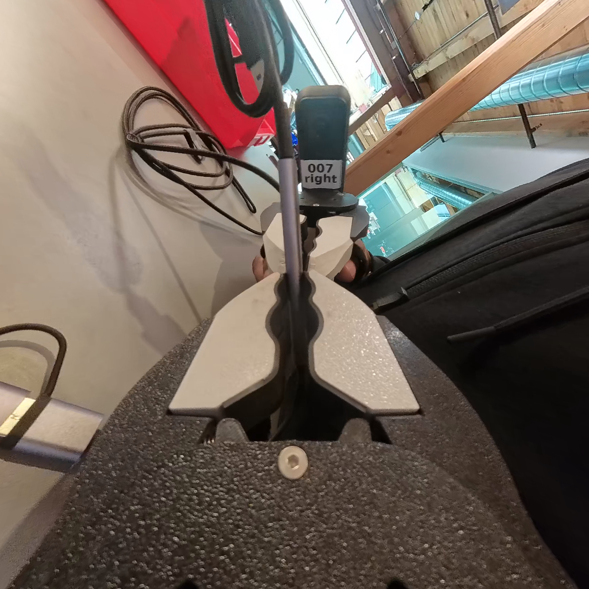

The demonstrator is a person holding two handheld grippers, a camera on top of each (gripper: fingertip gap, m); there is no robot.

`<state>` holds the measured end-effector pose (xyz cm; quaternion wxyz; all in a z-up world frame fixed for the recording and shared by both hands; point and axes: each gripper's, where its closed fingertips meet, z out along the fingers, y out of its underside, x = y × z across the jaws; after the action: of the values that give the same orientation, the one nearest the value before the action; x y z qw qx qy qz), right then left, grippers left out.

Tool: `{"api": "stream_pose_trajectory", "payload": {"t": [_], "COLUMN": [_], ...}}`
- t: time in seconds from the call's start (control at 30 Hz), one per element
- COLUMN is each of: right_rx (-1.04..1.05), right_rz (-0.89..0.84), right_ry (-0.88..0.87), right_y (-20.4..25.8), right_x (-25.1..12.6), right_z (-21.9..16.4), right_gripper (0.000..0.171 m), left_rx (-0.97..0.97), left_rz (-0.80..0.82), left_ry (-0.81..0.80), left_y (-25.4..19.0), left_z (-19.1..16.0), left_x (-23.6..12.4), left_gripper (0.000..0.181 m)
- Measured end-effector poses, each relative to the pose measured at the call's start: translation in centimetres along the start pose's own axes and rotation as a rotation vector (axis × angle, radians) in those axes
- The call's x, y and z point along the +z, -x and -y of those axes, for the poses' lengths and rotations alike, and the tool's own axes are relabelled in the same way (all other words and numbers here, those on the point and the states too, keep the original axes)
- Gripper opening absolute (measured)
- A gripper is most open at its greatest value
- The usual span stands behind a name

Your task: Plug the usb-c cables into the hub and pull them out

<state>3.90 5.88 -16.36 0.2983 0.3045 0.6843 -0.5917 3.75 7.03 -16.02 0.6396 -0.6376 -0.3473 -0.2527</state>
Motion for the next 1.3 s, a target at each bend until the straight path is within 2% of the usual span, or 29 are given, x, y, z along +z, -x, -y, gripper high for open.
{"api": "stream_pose_trajectory", "payload": {"t": [0.67, 0.93, 1.1, 1.3], "right_rx": [-0.017, -0.016, 0.079, 0.046], "right_rz": [0.091, 0.056, 0.022, 0.063], "right_ry": [0.126, 0.155, 0.066, 0.136], "right_y": [1.9, 1.9, 1.6, 2.1], "right_x": [-0.3, -0.9, -0.6, -0.7], "right_z": [-0.9, 0.1, 1.6, 0.8], "right_gripper": [0.009, 0.008, 0.008, 0.008], "left_rx": [0.063, 0.078, 0.105, 0.092], "left_rz": [-0.074, -0.064, -0.003, -0.044], "left_ry": [0.2, 0.177, 0.092, 0.134], "left_y": [-1.9, -2.0, -1.7, -2.2], "left_z": [-0.9, 0.0, 1.3, 0.6], "left_x": [-0.6, -0.3, -0.6, -0.8], "left_gripper": [0.011, 0.011, 0.011, 0.011]}}
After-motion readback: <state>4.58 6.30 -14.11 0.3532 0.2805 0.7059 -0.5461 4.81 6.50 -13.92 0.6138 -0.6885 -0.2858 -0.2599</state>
